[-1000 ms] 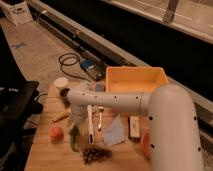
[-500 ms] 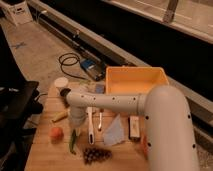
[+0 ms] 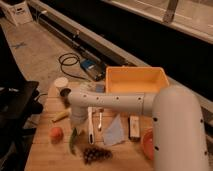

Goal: Place pepper in red bowl

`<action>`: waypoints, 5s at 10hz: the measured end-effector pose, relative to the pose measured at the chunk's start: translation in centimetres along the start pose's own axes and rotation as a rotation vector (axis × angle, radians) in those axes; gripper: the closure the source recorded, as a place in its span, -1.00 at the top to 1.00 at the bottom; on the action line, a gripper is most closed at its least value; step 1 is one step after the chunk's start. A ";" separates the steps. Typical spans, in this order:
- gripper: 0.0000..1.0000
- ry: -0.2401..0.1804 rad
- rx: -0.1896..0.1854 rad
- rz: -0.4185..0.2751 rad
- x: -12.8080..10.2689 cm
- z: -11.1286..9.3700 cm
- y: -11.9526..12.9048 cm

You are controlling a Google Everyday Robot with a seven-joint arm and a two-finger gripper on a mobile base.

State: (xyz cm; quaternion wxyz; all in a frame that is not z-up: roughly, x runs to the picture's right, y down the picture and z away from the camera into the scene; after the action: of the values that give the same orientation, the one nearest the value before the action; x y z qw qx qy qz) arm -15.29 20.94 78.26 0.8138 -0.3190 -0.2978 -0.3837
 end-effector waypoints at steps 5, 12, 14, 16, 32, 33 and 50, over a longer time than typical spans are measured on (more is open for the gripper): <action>-1.00 0.115 0.025 0.174 4.0 -6.3 5.8; -1.00 0.162 0.149 0.479 10.3 -12.8 17.6; -1.00 0.162 0.150 0.477 10.3 -12.8 17.5; -1.00 0.162 0.150 0.476 10.3 -12.8 17.5; -1.00 0.238 0.146 1.118 17.9 -17.1 43.2; -1.00 0.229 0.136 1.133 17.5 -16.5 43.7; 0.60 0.215 0.150 1.128 14.4 -15.8 39.4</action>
State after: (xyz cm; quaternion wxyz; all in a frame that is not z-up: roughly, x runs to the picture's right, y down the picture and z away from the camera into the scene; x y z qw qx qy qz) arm 28.16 22.62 67.49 0.9385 -0.3292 -0.0234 0.1013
